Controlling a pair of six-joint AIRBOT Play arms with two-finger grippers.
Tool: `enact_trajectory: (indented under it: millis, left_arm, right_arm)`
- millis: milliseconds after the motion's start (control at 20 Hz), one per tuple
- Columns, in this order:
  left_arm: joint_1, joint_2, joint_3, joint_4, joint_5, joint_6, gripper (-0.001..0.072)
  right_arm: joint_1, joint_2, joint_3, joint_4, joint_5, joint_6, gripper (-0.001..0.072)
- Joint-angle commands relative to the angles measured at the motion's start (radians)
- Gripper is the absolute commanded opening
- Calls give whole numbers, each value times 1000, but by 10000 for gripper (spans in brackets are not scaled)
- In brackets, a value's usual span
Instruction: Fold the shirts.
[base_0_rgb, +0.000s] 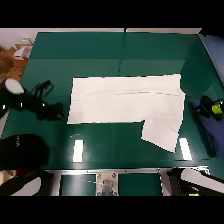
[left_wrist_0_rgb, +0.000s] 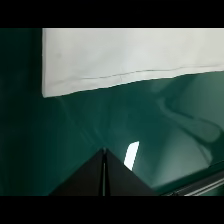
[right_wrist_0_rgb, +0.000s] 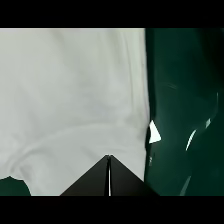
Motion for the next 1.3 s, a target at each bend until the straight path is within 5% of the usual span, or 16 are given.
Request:
enact_trajectory:
  millis: [0,50,100,350,450,700,1050,1250]
  left_arm:
    - [-1,251,-364,-264,314,37,271]
    - [-1,259,-425,-337,362,76,515]
    - [-1,257,-475,-391,405,106,553]
    - [-1,253,-558,-518,594,153,552]
    - [-18,252,-558,-564,657,153,552]
    - [-252,251,-558,-592,937,69,552]
    - [-262,250,-558,-552,807,40,551]
    - [-261,50,-547,-573,762,43,551]
  right_arm:
    - [-114,232,-277,-12,-130,39,92]
    - [-131,269,-328,-12,-159,63,226]
    - [-138,288,-365,-12,-179,80,300]
    - [-139,290,-436,8,-230,80,312]
    - [-139,290,-446,15,-258,80,393]
    - [-139,260,-447,26,-298,80,399]
    - [-139,226,-447,46,-340,80,407]
    - [-139,218,-446,60,-340,80,407]
